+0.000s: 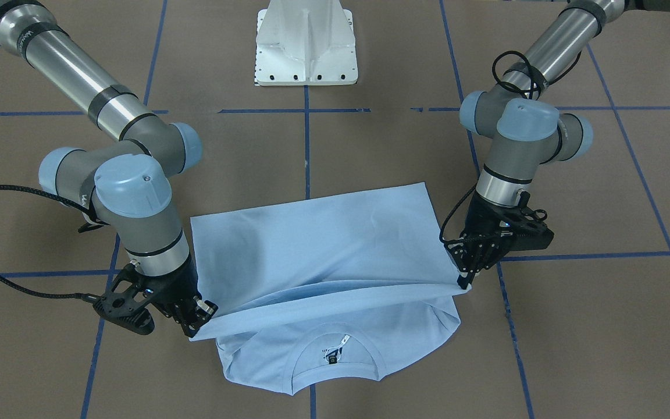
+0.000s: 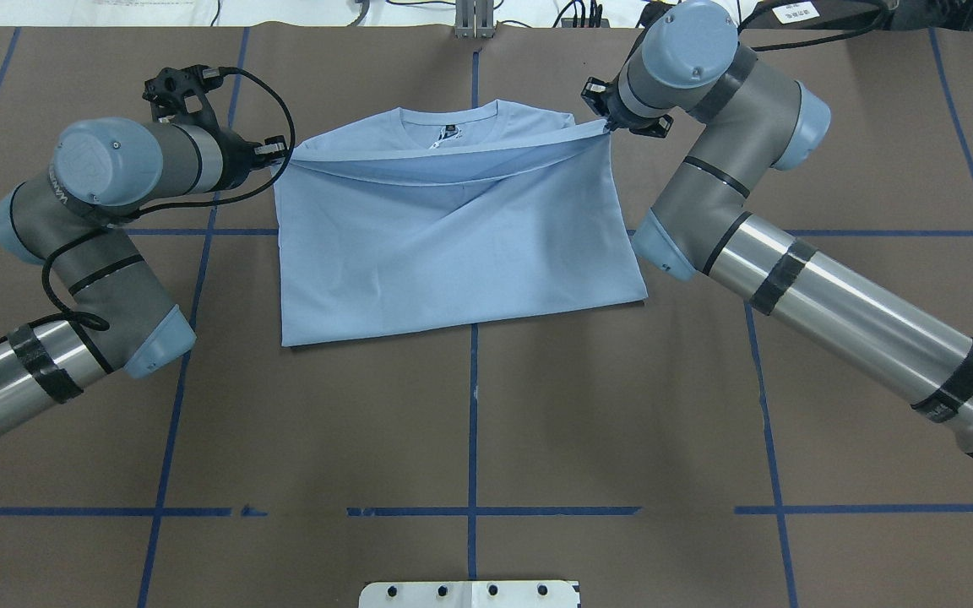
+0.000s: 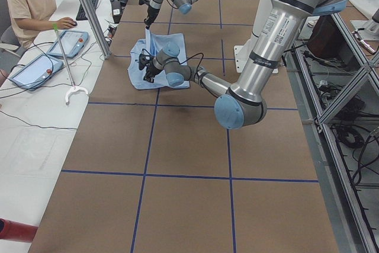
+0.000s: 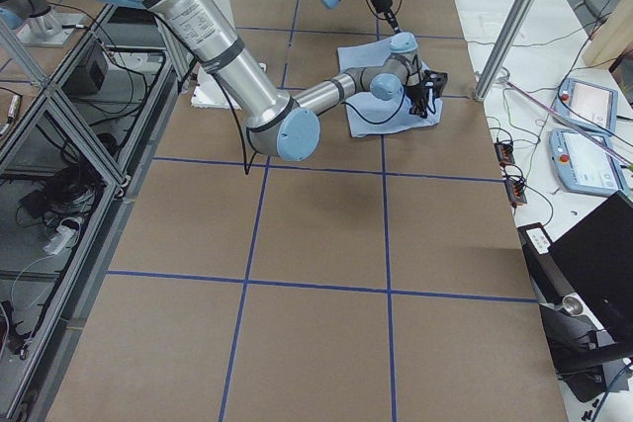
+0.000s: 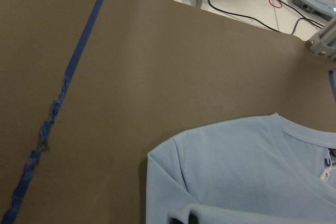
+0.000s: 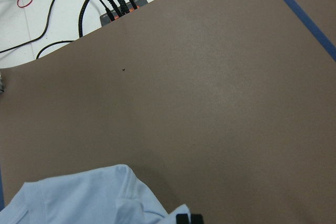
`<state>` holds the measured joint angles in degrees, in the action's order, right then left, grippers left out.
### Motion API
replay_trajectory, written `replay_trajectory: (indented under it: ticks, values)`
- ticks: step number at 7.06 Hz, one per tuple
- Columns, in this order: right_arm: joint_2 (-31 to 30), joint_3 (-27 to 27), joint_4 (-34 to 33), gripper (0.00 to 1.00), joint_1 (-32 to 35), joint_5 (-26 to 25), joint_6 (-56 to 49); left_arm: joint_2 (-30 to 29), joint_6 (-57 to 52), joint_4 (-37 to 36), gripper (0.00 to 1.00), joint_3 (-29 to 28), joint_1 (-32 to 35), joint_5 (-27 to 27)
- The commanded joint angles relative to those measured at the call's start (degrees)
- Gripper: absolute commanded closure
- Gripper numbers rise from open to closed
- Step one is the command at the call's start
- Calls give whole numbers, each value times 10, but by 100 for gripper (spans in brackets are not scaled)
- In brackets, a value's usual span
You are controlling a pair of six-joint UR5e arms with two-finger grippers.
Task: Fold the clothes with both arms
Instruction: 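Lift both hem corners and fold them toward the collar with both grippers, then lower the hem onto the collar edge and open both grippers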
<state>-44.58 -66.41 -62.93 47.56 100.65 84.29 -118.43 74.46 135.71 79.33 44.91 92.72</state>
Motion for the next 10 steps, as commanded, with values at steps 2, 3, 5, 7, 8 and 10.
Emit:
replay_trajectory:
  ticks: [2,3,5,7,8,10]
  values:
    - [31,54,3,100,-11,-11,-2,-29,-1,15,100,-47,2,-15]
    - [31,56,3,100,-19,-28,-1,-34,-1,15,100,-54,2,-15]
    - [31,58,4,100,-19,-30,-2,-37,-2,22,100,-66,2,-16]
    - [34,60,4,29,-18,-32,-3,-31,-2,27,57,-72,2,-15]
    - [34,59,14,27,-18,-32,0,-29,-2,42,48,-72,2,-15]
    - [-34,-31,48,22,-19,-27,12,-16,-1,65,45,-56,2,-10]
